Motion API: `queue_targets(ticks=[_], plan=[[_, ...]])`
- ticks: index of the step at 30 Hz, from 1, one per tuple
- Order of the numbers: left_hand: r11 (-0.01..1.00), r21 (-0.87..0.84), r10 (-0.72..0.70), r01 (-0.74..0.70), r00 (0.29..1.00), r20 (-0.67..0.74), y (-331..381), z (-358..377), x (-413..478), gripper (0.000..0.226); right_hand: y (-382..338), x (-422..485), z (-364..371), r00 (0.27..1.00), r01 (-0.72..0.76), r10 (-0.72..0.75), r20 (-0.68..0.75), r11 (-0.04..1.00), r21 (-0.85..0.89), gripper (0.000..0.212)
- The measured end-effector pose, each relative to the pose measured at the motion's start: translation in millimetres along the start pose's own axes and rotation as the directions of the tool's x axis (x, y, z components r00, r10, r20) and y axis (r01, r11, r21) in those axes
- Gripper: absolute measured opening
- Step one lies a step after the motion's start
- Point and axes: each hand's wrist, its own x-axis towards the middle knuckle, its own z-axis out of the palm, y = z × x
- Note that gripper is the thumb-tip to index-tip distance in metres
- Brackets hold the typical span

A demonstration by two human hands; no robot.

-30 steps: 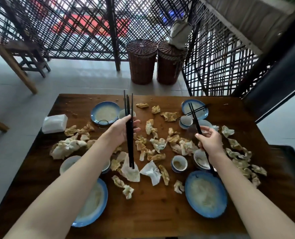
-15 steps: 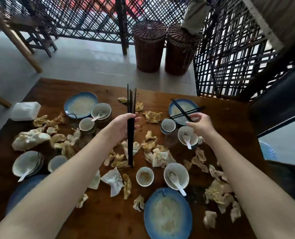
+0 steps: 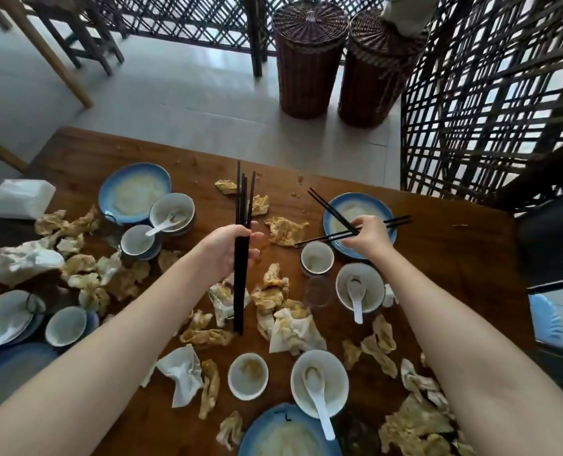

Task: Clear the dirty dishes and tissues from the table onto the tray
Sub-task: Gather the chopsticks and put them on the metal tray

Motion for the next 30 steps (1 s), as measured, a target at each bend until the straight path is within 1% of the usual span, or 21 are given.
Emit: queue_targets(ticks=[2, 3, 6, 8, 10, 13, 18, 19, 21, 22, 23, 25, 27, 30], plan=[[1.0, 0.001, -0.005, 0.005, 1.0, -0.002, -2, -1, 8, 0.026, 2, 11, 7, 1.0, 0.003, -0.002, 0.013, 0.999, -0.054, 0.039], [1.0, 0.004, -0.007, 0.007, 1.0, -0.001, -3, -2, 12, 0.026, 4, 16, 10, 1.0, 0.006, -0.005, 0.01, 0.997, -0.075, 0.036], [1.0, 0.012, -0.008, 0.008, 1.0, 0.007, -8, -7, 21, 0.029, 5, 25, 16, 1.0, 0.023, -0.025, -0.018, 0.991, -0.133, 0.015], [1.0, 0.01, -0.004, 0.004, 1.0, 0.006, -10, -11, 23, 0.029, 3, 28, 16, 0.999, 0.036, -0.04, -0.021, 0.982, -0.185, 0.007], [1.0, -0.005, 0.0, 0.0, 1.0, 0.005, -11, -14, 24, 0.028, 1, 29, 14, 0.997, 0.058, -0.066, -0.028, 0.972, -0.227, 0.009], [1.0, -0.028, 0.009, -0.009, 1.0, -0.005, -11, -17, 18, 0.026, -6, 25, 8, 0.988, 0.098, -0.126, -0.091, 0.96, -0.264, 0.015], [0.999, -0.027, 0.033, -0.033, 0.999, -0.004, -5, -22, -1, 0.026, -22, 4, -14, 0.946, 0.206, -0.266, -0.183, 0.934, -0.292, 0.024], [0.999, -0.023, 0.037, -0.037, 0.999, -0.006, -5, -24, -7, 0.026, -25, -5, -19, 0.941, 0.215, -0.282, -0.189, 0.926, -0.31, 0.024], [0.998, -0.038, 0.043, -0.043, 0.999, -0.005, -6, -27, -19, 0.026, -32, -21, -25, 0.95, 0.219, -0.275, -0.148, 0.924, -0.315, 0.023], [0.998, -0.053, 0.046, -0.046, 0.999, 0.004, -7, -29, -25, 0.027, -34, -30, -27, 0.962, 0.218, -0.253, -0.105, 0.939, -0.265, 0.022], [0.996, -0.068, 0.051, -0.05, 0.999, 0.016, -9, -31, -31, 0.028, -36, -41, -27, 0.973, 0.211, -0.224, -0.053, 0.961, -0.176, 0.021], [0.994, -0.086, 0.071, -0.067, 0.997, 0.042, -17, -38, -45, 0.027, -39, -68, -26, 0.987, 0.162, -0.163, 0.004, 0.985, 0.065, 0.019], [0.991, -0.106, 0.091, -0.083, 0.993, 0.072, -29, -45, -62, 0.024, -40, -102, -23, 0.995, 0.095, -0.102, 0.009, 0.948, 0.304, 0.019], [0.987, -0.139, 0.099, -0.082, 0.987, 0.123, -54, -54, -96, 0.018, -38, -165, -14, 0.999, 0.03, -0.046, 0.015, 0.842, 0.539, 0.023]])
